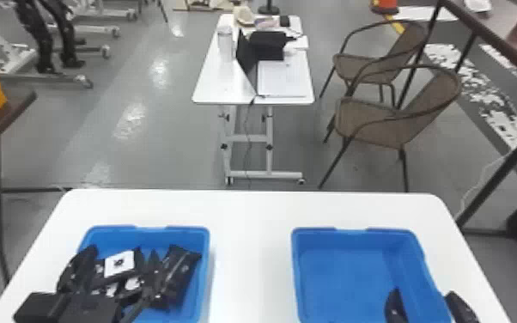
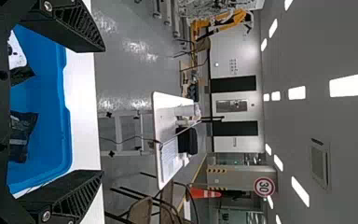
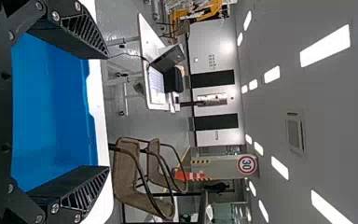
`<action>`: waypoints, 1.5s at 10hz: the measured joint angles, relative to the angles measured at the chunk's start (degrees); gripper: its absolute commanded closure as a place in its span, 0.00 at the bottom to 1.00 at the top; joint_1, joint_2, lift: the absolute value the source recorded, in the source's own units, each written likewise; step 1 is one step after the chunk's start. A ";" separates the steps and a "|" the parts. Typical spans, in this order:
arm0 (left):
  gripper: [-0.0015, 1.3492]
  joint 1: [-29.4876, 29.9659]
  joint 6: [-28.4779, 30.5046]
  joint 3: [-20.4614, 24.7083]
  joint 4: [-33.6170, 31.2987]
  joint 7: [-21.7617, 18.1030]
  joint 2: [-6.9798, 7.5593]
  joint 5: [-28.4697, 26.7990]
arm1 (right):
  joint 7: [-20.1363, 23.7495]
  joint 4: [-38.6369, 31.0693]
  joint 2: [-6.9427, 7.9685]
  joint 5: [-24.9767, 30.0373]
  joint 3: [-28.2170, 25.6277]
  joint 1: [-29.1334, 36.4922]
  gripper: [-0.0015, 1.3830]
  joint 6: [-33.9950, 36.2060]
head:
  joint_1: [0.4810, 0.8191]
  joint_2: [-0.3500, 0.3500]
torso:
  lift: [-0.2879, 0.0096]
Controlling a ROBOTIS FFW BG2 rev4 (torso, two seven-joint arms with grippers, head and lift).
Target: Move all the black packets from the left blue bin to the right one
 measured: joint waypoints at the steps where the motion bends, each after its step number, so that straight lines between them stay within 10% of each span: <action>1: 0.07 -0.05 0.13 0.01 0.00 -0.19 0.05 0.10 | 0.01 0.07 0.00 -0.08 0.11 0.00 0.13 0.06 | 0.63 0.50 | 0.97; 7: 0.07 -6.10 13.13 1.49 0.29 -4.87 -0.18 3.23 | 0.36 0.60 0.00 -1.11 0.63 -0.60 0.13 0.55 | 0.63 0.51 | 0.97; 10: 0.07 -13.90 29.15 6.37 4.85 -18.60 -2.53 2.69 | 1.10 1.23 0.00 -1.67 0.82 -1.90 0.13 0.84 | 0.63 0.52 | 0.97; 15: 0.07 -23.89 43.82 4.97 16.65 -28.68 -5.21 -5.46 | 2.09 2.03 0.00 -2.58 0.87 -2.90 0.13 1.37 | 0.63 0.51 | 0.97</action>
